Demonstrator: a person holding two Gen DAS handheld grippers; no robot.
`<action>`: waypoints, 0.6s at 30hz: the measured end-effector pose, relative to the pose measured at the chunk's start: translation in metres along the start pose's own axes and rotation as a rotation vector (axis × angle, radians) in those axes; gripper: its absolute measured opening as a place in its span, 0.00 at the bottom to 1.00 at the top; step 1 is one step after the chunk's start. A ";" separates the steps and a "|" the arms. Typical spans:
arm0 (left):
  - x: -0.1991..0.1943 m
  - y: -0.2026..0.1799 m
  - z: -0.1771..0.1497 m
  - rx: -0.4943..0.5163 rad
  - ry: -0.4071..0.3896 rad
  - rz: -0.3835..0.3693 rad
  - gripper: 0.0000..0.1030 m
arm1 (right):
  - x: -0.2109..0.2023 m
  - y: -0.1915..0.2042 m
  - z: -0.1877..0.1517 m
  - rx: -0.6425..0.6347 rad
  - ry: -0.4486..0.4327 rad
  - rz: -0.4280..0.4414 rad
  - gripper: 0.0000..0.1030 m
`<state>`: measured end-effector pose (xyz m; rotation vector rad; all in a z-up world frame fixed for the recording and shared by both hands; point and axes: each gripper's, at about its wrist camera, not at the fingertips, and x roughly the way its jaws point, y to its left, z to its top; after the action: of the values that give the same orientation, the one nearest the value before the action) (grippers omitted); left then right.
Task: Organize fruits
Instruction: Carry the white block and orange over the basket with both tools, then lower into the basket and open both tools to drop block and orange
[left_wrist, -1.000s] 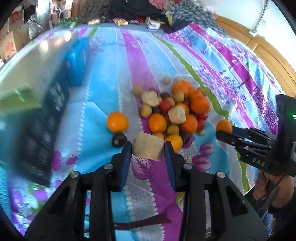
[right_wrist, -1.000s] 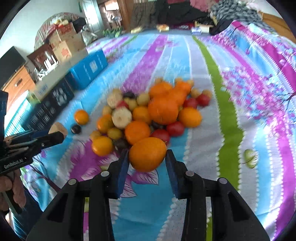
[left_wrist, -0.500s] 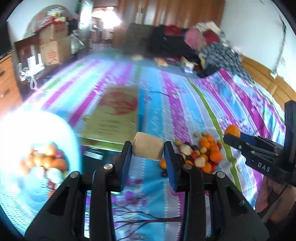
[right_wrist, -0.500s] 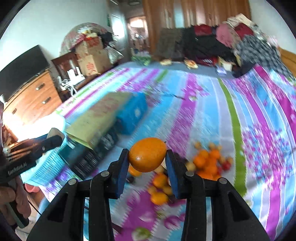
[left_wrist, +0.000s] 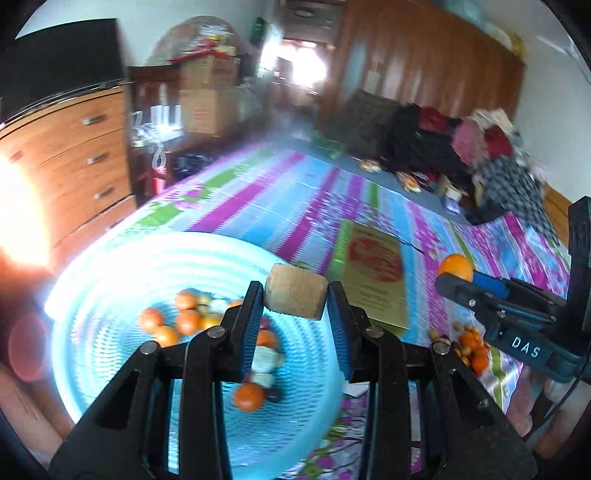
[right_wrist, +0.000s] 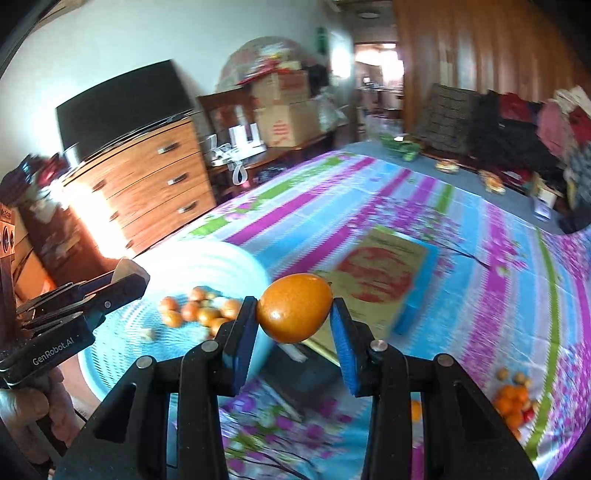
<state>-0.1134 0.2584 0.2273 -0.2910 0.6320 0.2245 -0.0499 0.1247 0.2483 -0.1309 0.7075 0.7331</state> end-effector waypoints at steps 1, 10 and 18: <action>-0.001 0.008 0.000 -0.015 -0.004 0.011 0.35 | 0.005 0.012 0.004 -0.016 0.005 0.013 0.41; 0.001 0.074 -0.012 -0.136 0.013 0.097 0.35 | 0.048 0.090 0.016 -0.124 0.066 0.077 0.41; 0.013 0.110 -0.029 -0.202 0.091 0.125 0.35 | 0.080 0.120 0.008 -0.161 0.159 0.096 0.41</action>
<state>-0.1514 0.3531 0.1753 -0.4584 0.7195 0.3982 -0.0823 0.2622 0.2189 -0.3065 0.8095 0.8790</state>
